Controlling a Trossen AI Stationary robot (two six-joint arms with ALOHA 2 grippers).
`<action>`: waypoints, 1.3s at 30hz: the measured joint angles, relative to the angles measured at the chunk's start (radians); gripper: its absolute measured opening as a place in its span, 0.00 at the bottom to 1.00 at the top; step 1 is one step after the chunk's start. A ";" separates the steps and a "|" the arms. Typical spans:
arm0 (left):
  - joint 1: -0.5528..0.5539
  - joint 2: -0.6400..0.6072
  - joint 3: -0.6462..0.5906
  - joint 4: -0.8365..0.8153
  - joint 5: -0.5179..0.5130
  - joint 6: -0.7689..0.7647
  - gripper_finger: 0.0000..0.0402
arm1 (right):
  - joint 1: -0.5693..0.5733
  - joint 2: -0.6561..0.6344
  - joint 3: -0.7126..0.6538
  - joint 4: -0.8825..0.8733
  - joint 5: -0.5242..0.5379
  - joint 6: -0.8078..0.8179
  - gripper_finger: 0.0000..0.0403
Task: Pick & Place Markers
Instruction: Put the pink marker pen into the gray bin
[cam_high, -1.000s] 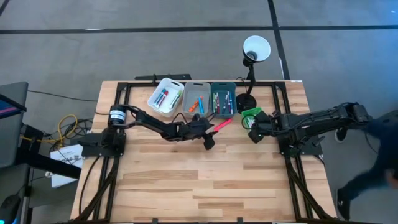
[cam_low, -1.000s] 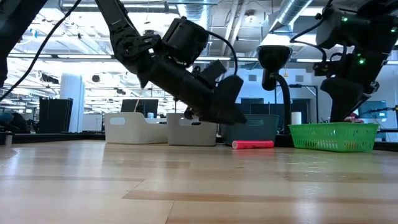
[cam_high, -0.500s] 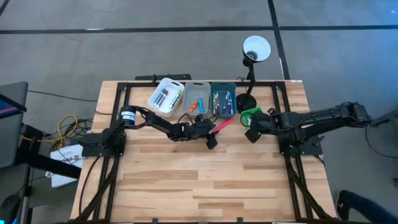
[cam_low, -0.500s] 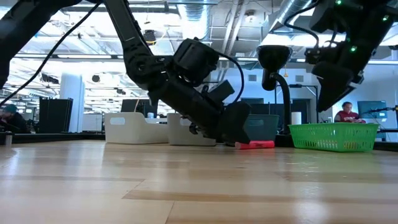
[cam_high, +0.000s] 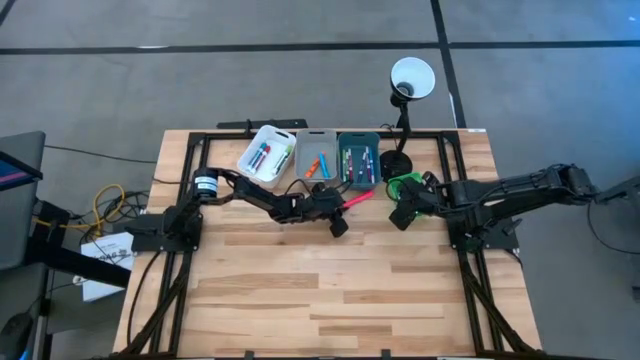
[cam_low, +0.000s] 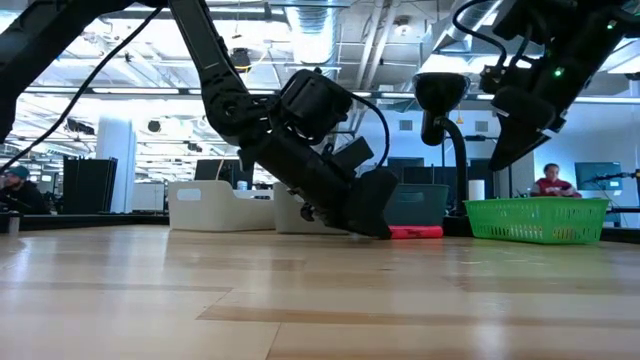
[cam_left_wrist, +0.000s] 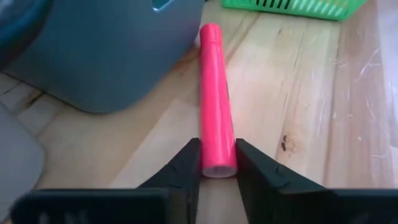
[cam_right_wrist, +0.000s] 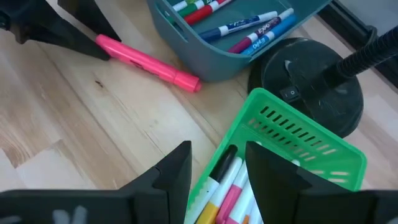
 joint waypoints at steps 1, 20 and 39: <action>0.000 0.000 0.000 -0.001 0.000 -0.006 0.19 | 0.000 0.000 0.000 0.000 0.000 0.000 0.35; -0.112 -0.263 -0.050 -0.154 -0.171 0.000 0.19 | 0.000 0.000 0.000 -0.007 0.001 -0.007 0.34; 0.057 -0.819 -0.555 -0.381 -0.541 -0.295 0.19 | 0.046 0.000 0.001 0.021 -0.004 0.002 0.35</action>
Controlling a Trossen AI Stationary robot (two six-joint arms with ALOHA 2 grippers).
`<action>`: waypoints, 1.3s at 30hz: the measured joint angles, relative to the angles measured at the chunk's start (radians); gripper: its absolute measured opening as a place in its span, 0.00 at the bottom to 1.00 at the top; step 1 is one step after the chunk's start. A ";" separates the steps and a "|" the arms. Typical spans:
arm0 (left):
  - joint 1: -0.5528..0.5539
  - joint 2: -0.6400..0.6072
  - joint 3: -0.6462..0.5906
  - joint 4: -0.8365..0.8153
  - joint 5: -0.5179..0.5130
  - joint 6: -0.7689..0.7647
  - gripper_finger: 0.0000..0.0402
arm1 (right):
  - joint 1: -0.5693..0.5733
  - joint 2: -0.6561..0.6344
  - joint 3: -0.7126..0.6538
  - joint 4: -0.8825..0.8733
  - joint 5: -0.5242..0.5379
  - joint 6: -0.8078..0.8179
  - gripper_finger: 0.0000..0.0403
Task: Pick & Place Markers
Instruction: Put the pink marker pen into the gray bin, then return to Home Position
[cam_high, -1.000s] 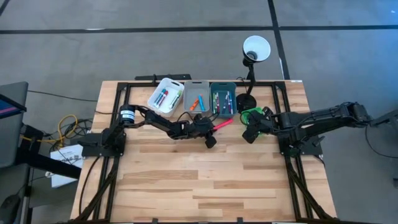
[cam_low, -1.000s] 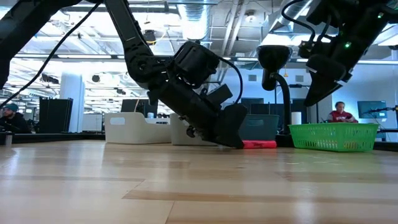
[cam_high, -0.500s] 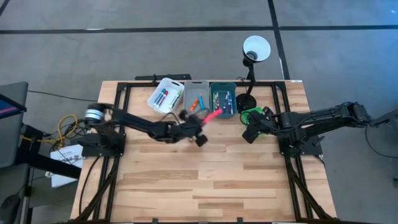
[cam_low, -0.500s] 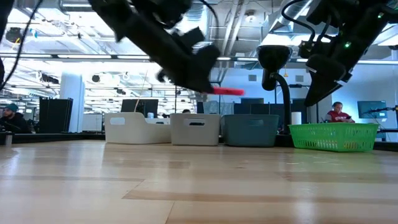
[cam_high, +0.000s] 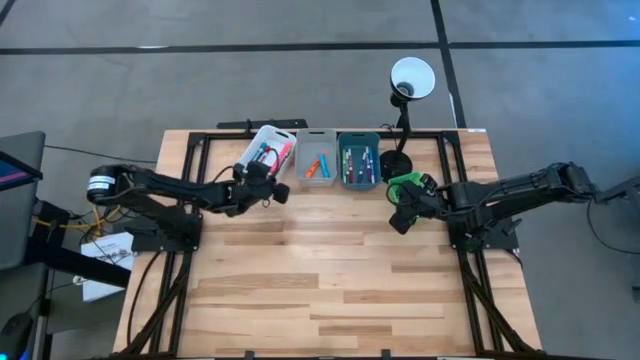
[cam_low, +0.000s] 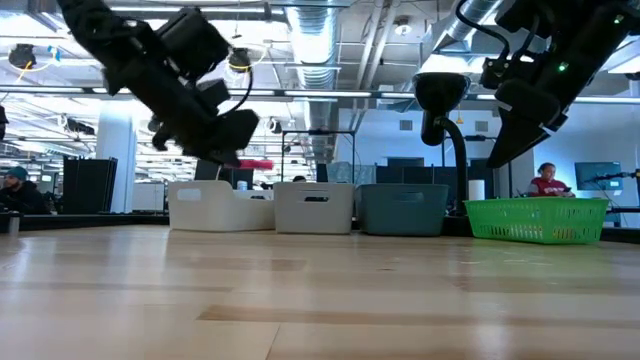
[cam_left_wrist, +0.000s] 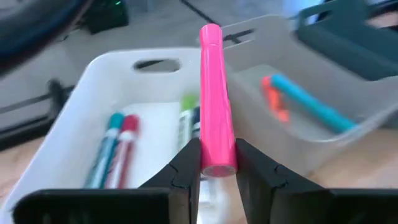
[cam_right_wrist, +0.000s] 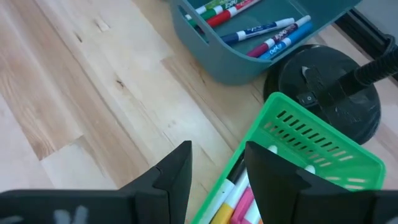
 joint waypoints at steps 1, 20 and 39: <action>0.012 -0.008 -0.018 0.003 0.001 -0.011 0.19 | 0.000 0.000 0.000 0.001 0.002 0.000 0.35; 0.157 -0.014 -0.045 0.015 0.097 0.020 0.20 | 0.000 0.000 0.000 0.002 0.004 0.000 0.34; 0.121 -0.109 -0.033 0.013 0.118 0.076 0.41 | 0.001 -0.025 0.041 -0.042 0.006 -0.057 0.32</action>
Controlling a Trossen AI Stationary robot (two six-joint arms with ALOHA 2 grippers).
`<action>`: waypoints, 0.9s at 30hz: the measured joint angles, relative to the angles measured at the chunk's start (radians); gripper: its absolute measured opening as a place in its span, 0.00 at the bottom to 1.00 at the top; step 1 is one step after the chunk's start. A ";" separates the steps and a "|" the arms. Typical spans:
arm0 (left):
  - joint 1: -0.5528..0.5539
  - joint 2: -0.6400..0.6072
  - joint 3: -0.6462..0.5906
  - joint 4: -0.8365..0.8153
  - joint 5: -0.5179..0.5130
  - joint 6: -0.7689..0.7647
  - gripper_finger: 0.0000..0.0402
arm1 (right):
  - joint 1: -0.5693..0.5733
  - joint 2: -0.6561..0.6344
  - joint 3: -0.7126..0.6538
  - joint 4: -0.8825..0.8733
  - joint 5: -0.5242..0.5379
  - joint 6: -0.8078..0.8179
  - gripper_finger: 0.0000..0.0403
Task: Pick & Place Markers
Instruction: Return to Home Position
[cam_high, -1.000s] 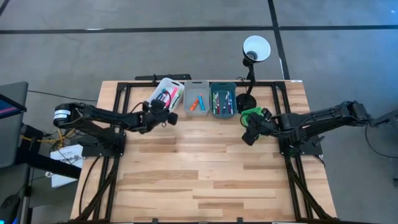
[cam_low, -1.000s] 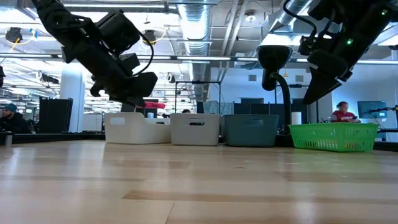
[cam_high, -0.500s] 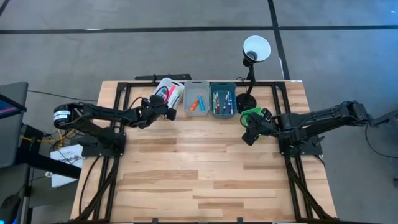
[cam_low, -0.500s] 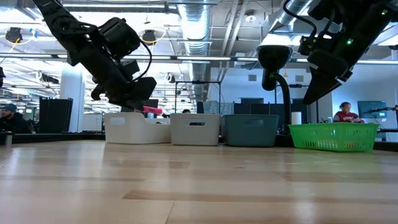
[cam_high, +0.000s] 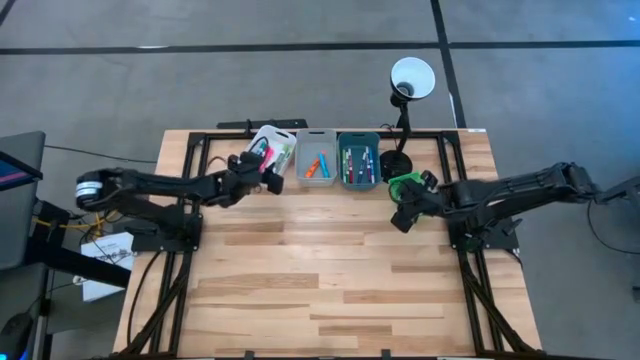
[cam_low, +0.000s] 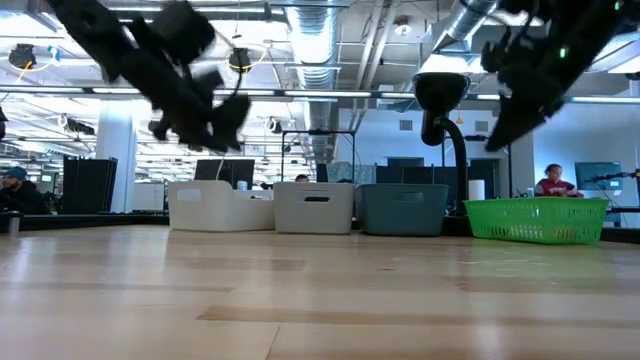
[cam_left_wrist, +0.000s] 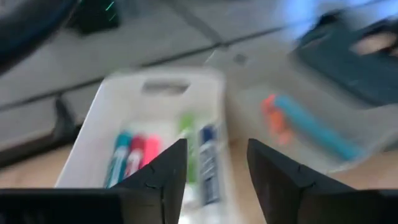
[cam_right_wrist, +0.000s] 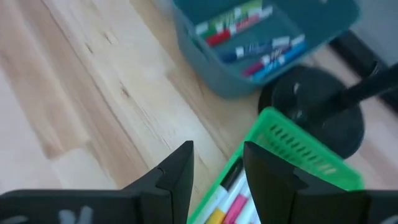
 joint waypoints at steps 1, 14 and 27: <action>-0.021 -0.042 0.002 0.001 0.000 0.025 0.40 | 0.006 -0.016 0.018 -0.016 0.002 -0.004 0.32; -0.391 -0.730 -0.181 -0.009 -0.003 0.245 0.10 | 0.216 -0.508 -0.025 0.151 -0.004 -0.285 0.31; -0.421 -1.019 -0.479 0.264 0.379 0.431 0.01 | 0.318 -0.993 -0.366 0.439 -0.126 -0.476 0.26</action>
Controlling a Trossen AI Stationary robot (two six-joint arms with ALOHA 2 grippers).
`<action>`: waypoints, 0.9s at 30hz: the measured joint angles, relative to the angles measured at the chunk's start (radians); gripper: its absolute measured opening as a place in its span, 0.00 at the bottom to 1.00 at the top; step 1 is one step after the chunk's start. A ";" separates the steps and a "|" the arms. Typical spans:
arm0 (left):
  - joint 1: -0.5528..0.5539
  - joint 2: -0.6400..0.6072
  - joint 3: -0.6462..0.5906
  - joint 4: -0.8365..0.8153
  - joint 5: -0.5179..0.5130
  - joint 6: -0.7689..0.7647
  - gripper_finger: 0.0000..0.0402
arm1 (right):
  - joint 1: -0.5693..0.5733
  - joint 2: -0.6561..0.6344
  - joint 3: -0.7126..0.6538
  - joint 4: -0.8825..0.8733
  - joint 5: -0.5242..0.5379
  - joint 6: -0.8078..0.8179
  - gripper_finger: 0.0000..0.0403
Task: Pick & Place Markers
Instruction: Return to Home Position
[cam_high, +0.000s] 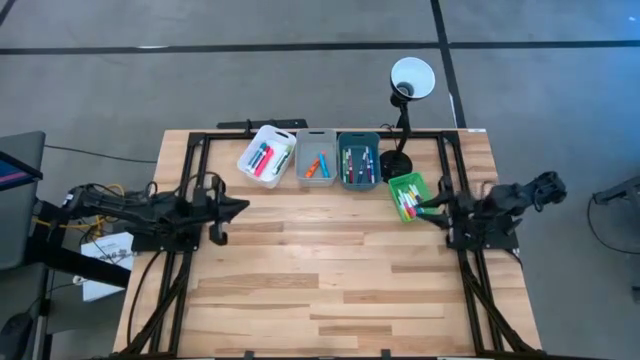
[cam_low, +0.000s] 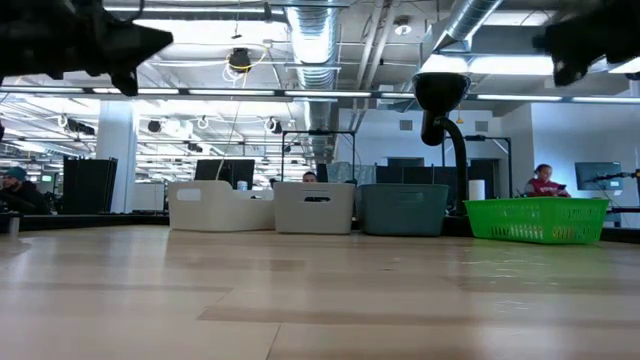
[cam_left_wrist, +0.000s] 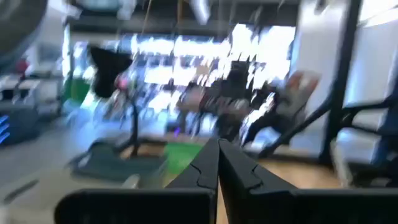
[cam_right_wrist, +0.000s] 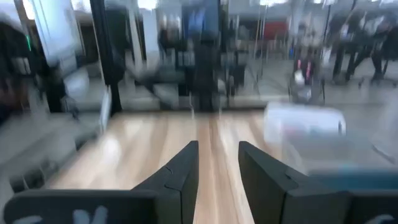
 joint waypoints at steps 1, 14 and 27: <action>0.001 -0.009 -0.023 0.053 0.021 0.006 0.01 | -0.002 0.001 -0.015 -0.023 -0.003 0.000 0.25; 0.005 -0.006 -0.028 0.109 0.016 0.021 0.02 | -0.021 -0.003 -0.119 0.025 0.017 -0.027 0.24; 0.005 0.003 -0.028 0.113 0.016 0.021 0.02 | -0.028 0.001 -0.122 0.010 0.024 0.114 0.24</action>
